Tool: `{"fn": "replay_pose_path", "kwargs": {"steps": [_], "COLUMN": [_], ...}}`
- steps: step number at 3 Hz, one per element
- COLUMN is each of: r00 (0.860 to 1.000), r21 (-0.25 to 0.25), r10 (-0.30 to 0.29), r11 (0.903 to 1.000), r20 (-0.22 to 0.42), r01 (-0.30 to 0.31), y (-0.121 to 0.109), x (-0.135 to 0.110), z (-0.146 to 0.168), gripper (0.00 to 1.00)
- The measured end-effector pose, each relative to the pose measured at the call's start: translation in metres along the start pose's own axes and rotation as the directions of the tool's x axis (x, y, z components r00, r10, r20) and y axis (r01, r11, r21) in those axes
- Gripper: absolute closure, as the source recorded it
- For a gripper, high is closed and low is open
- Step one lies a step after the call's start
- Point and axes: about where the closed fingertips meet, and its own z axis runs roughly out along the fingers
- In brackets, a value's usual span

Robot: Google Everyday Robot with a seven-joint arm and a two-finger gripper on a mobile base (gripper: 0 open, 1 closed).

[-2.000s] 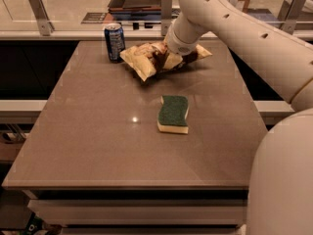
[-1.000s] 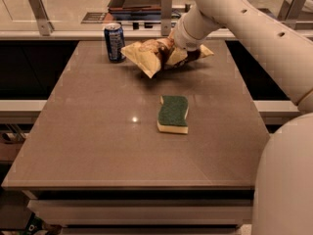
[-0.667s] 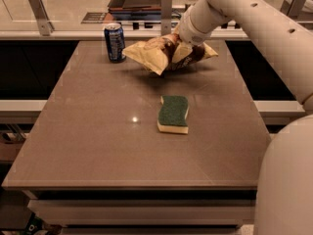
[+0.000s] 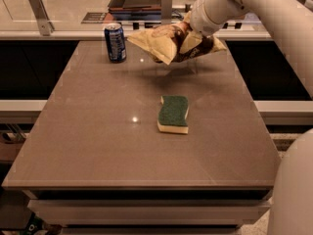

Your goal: Pick brown chip bag

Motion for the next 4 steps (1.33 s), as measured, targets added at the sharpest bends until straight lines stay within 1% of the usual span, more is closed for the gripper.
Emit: {"fn": "replay_pose_path", "kwargs": {"steps": [1, 2, 3, 4], "r00": [0.998, 0.996, 0.995, 0.991], "r21": [0.047, 0.087, 0.123, 0.181], "r10": [0.015, 0.01, -0.012, -0.019], "r11": [0.9987, 0.9961, 0.9924, 0.9834], "r20": [0.058, 0.093, 0.102, 0.132], "r01": [-0.017, -0.018, -0.001, -0.005], "y": [-0.015, -0.031, -0.044, -0.059], "x": [-0.002, -0.009, -0.019, -0.032], "z": [-0.008, -0.018, -0.032, -0.057], "gripper": [1.0, 1.0, 1.0, 1.0]}}
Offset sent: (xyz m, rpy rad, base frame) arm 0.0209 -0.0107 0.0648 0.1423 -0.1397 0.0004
